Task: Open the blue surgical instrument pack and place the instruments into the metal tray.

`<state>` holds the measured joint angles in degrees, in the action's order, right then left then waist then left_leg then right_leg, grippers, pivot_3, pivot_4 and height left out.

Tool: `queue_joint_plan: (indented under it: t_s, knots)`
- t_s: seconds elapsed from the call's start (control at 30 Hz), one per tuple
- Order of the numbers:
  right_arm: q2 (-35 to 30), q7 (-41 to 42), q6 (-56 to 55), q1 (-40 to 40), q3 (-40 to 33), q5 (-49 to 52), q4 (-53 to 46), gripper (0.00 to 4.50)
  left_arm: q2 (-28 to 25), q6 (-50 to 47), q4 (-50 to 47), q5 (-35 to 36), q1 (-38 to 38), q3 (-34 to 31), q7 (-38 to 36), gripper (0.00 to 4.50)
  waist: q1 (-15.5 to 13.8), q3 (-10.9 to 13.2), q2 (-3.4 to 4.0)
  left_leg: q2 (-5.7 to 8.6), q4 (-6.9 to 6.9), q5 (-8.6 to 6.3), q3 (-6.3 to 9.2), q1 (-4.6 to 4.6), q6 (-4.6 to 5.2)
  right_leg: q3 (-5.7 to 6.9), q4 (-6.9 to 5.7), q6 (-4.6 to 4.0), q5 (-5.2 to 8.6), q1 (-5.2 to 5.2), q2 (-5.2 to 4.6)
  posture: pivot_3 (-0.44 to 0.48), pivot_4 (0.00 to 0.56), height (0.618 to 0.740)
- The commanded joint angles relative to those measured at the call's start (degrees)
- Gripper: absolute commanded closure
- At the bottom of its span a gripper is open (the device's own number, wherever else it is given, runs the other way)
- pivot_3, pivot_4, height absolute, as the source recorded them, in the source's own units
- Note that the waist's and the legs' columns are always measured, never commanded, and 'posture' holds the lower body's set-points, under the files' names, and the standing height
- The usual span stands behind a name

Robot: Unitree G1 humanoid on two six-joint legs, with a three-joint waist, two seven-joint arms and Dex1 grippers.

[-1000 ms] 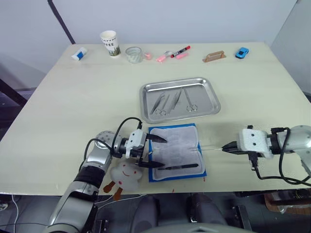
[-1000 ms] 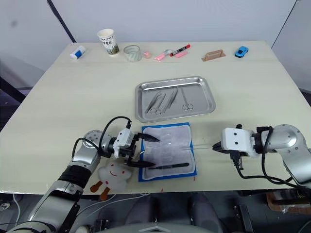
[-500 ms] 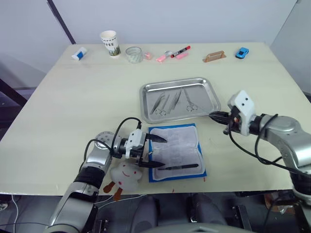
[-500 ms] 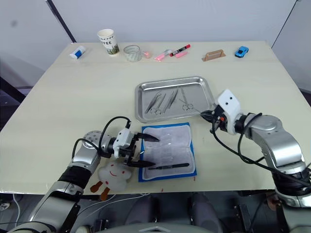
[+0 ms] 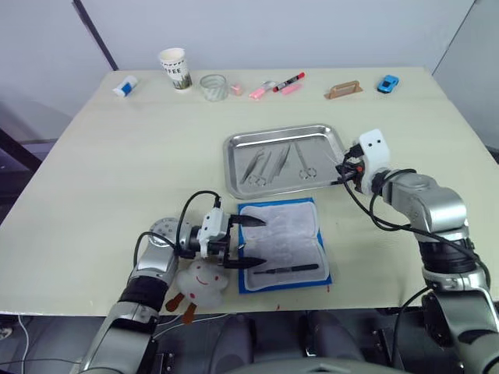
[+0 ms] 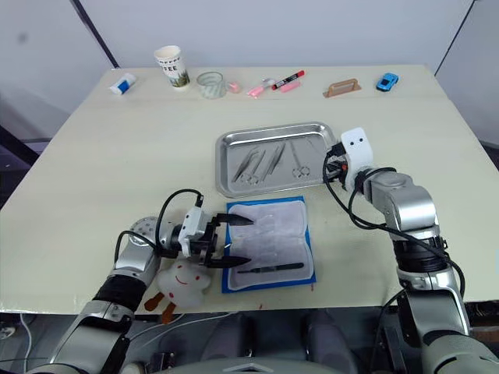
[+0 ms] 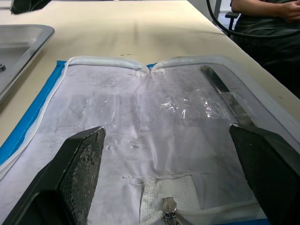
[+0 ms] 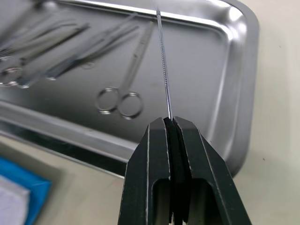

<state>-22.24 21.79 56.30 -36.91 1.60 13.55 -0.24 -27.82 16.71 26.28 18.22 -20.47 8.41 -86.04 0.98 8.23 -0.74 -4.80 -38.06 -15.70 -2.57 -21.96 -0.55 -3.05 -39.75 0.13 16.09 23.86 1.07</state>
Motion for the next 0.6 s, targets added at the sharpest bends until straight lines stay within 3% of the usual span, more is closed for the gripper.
queue_joint_plan:
  t_s: [0.03, 0.6]
  knots:
    - [0.7, -0.9, -1.2, -2.8, -0.1, -1.0, 2.3, 4.47, 0.0, -0.6, 1.7, -1.9, 1.5, 1.2, 0.2, 0.00, 0.0, 0.0, 0.00, 0.00, 0.00, 0.00, 0.00, 0.01, 0.00, 0.00, -0.01, 0.00, 0.00, 0.00, 0.00, 0.000, 0.150, 0.725]
    - [8.5, -2.8, -9.0, -11.4, 0.0, -3.7, 20.7, 4.47, 0.4, -0.8, 1.2, -2.5, 1.5, 2.0, 0.5, 0.00, 0.0, 0.0, 0.03, 0.00, 0.01, 0.00, 0.01, -0.03, 0.01, 0.01, -0.01, 0.00, 0.00, 0.03, -0.01, 0.000, 0.150, 0.725]
